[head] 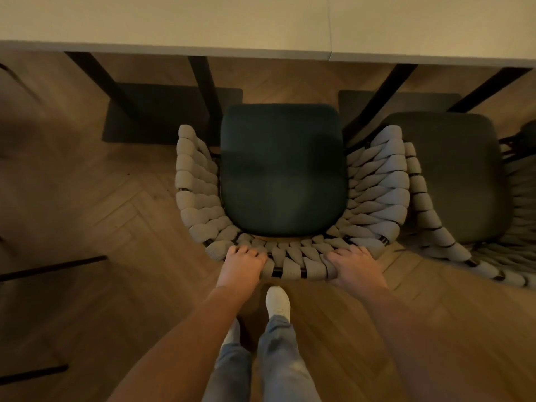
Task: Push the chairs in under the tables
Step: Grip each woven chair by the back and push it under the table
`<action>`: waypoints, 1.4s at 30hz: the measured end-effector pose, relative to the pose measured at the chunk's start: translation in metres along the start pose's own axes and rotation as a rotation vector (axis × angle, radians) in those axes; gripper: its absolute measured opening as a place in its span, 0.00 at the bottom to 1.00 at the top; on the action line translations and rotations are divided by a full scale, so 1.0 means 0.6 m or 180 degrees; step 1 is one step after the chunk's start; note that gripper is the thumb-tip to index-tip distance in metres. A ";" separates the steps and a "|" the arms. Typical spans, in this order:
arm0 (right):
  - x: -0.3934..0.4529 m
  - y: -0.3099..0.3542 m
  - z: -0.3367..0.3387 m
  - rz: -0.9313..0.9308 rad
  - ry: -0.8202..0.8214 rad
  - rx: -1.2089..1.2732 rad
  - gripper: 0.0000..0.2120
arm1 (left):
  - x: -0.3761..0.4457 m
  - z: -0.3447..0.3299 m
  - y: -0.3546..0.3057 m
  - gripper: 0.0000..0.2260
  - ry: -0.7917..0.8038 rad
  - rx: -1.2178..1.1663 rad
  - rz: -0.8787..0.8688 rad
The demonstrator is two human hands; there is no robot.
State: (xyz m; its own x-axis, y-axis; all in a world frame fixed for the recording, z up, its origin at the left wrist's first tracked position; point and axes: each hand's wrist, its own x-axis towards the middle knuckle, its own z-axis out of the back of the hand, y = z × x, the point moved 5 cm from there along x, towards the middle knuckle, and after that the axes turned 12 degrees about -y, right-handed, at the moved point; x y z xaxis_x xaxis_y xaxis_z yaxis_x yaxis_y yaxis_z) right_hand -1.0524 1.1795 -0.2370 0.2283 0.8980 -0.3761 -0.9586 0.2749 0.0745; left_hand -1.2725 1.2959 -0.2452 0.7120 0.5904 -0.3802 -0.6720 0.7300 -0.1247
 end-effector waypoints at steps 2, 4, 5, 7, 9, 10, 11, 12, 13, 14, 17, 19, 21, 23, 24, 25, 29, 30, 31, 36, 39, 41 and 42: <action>-0.001 0.001 0.001 0.0002 -0.0021 0.0032 0.23 | -0.001 -0.002 0.001 0.23 0.0010 -0.0003 0.0009; 0.001 0.002 0.002 0.0010 0.0012 0.0057 0.22 | 0.000 -0.002 0.003 0.22 0.0049 -0.0027 0.0024; 0.001 0.002 0.003 0.0022 0.0008 0.0067 0.22 | 0.001 -0.002 0.002 0.22 0.0032 -0.0027 0.0027; 0.002 0.002 0.007 -0.0001 0.0049 0.0078 0.23 | 0.003 -0.001 0.001 0.22 0.0054 -0.0034 0.0054; 0.002 0.004 0.007 -0.0020 0.0123 0.0087 0.25 | 0.004 0.000 0.001 0.22 0.0132 -0.0050 0.0062; 0.002 0.005 0.008 -0.0029 0.0164 0.0103 0.27 | 0.004 0.001 0.003 0.22 0.0172 -0.0091 0.0059; 0.003 0.007 0.011 -0.0039 0.0227 0.0119 0.29 | 0.004 0.004 0.003 0.23 0.0216 -0.0156 0.0055; 0.004 0.009 0.015 -0.0047 0.0320 0.0128 0.33 | 0.003 0.009 0.003 0.24 0.0267 -0.0249 0.0044; 0.003 0.011 0.019 -0.0071 0.0458 0.0147 0.38 | 0.000 0.016 0.003 0.26 0.0326 -0.0389 0.0046; 0.003 0.016 0.026 -0.0107 0.0589 0.0187 0.42 | -0.005 0.026 0.003 0.29 0.0360 -0.0561 0.0069; 0.006 0.041 0.054 -0.0267 0.0719 0.0442 0.42 | -0.025 0.062 0.015 0.29 0.0096 -0.1050 0.0310; 0.012 0.066 0.072 -0.0238 0.0600 0.0521 0.33 | -0.046 0.081 0.035 0.25 -0.0216 -0.1357 0.0623; 0.016 0.102 0.092 -0.0144 0.0519 0.0554 0.26 | -0.074 0.095 0.059 0.21 -0.0430 -0.1607 0.0950; 0.021 0.146 0.115 -0.0006 0.0462 0.0573 0.21 | -0.107 0.104 0.087 0.16 -0.0541 -0.1838 0.1250; 0.023 0.172 0.127 0.0075 0.0446 0.0558 0.19 | -0.126 0.107 0.103 0.14 -0.0568 -0.1986 0.1418; 0.026 0.198 0.139 0.0162 0.0430 0.0522 0.18 | -0.145 0.108 0.120 0.13 -0.0591 -0.2148 0.1596; 0.031 0.318 0.178 0.0520 0.0356 0.0388 0.18 | -0.237 0.107 0.194 0.14 -0.0803 -0.2435 0.2166; 0.028 0.351 0.187 0.0586 0.0352 0.0381 0.19 | -0.264 0.106 0.213 0.14 -0.0858 -0.2447 0.2284; 0.024 0.385 0.194 0.0654 0.0353 0.0377 0.19 | -0.292 0.106 0.230 0.15 -0.0907 -0.2443 0.2385; -0.011 0.571 0.209 0.1081 0.0348 0.0261 0.19 | -0.444 0.094 0.321 0.16 -0.1128 -0.2401 0.2776; -0.045 0.690 0.204 0.1271 0.0362 0.0155 0.21 | -0.547 0.081 0.377 0.15 -0.1262 -0.2352 0.2990; -0.070 0.769 0.199 0.1359 0.0323 0.0123 0.22 | -0.618 0.069 0.413 0.15 -0.1345 -0.2420 0.3161; -0.082 0.807 0.195 0.1387 0.0316 0.0131 0.22 | -0.652 0.060 0.431 0.15 -0.1381 -0.2457 0.3256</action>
State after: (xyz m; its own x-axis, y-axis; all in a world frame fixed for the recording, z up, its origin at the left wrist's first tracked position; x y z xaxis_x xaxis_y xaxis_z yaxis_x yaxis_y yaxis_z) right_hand -1.5079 1.3089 -0.0742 -0.2147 0.8962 -0.3881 -0.9536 -0.1065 0.2817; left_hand -1.7176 1.2660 -0.0960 -0.2619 0.9132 -0.3122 -0.7752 -0.3917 -0.4956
